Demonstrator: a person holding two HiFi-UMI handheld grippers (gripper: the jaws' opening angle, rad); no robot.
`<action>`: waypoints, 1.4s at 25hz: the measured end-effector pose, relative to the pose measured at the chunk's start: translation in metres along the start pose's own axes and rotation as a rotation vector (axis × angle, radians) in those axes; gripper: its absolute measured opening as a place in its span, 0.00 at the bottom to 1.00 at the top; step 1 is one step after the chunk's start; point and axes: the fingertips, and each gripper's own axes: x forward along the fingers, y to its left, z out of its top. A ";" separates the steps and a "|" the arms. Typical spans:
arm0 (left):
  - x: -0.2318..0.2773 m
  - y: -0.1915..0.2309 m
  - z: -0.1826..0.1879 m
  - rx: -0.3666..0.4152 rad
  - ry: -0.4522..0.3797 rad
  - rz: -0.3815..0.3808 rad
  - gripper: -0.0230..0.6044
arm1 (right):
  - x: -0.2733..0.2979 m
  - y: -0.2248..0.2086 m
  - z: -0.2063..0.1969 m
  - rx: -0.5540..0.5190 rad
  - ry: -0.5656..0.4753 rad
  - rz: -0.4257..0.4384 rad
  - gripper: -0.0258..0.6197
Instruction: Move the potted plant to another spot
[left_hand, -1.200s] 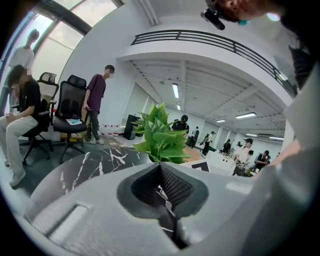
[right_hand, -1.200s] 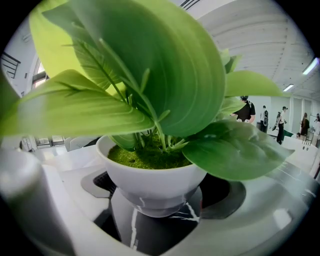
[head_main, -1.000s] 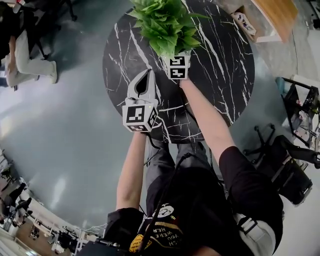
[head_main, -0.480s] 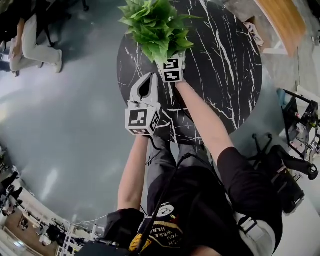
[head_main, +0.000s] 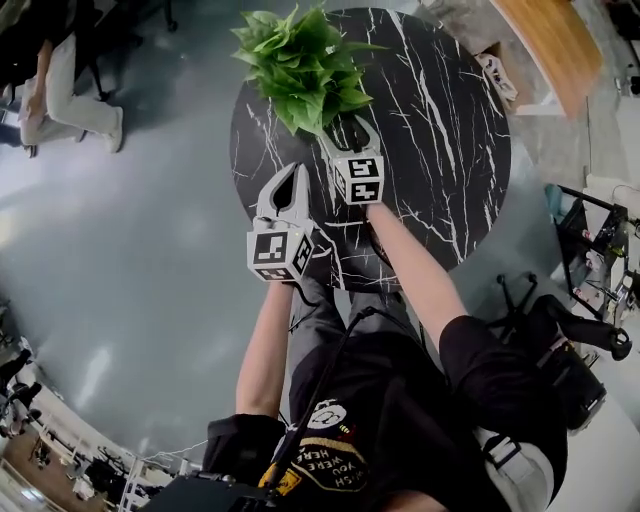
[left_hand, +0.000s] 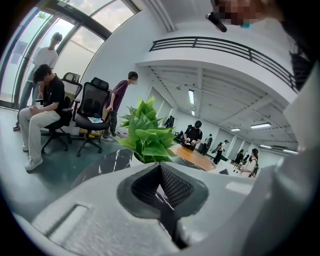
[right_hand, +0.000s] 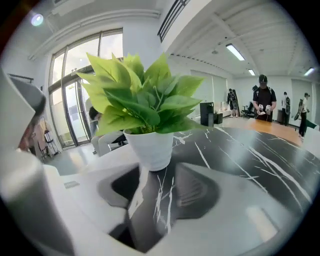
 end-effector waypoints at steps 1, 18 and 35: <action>-0.006 -0.004 0.000 0.000 0.006 0.000 0.04 | -0.020 0.004 -0.001 0.012 0.010 0.029 0.23; -0.108 -0.104 0.098 0.109 -0.069 0.053 0.04 | -0.256 0.097 0.158 0.008 -0.204 0.250 0.04; -0.122 -0.153 0.130 0.170 -0.138 0.003 0.04 | -0.307 0.100 0.188 -0.018 -0.274 0.261 0.04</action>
